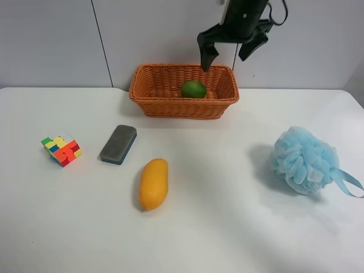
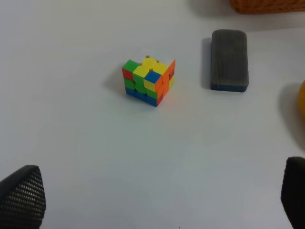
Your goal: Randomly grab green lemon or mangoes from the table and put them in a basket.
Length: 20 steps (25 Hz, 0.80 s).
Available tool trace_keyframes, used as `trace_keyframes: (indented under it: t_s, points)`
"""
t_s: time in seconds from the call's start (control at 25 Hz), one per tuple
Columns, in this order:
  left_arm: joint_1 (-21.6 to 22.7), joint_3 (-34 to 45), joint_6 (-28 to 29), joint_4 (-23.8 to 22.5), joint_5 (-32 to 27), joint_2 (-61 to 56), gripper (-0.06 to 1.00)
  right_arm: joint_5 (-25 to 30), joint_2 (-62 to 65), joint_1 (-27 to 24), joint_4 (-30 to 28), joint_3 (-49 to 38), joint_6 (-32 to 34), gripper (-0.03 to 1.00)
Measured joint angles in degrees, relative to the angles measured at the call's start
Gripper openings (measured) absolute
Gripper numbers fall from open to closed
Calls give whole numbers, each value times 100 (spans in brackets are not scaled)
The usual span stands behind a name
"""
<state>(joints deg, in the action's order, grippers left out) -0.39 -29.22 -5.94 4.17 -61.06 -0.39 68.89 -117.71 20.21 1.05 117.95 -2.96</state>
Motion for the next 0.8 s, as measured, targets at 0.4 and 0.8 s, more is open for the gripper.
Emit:
trace_keyframes:
  t_s: [0.4,0.8]
  points:
    - [0,0,0,0,0,0,99,26,2196,0,0,-707,-57,99]
    - [0,0,0,0,0,0,99,97,5900,0,0,-5123,-57,99]
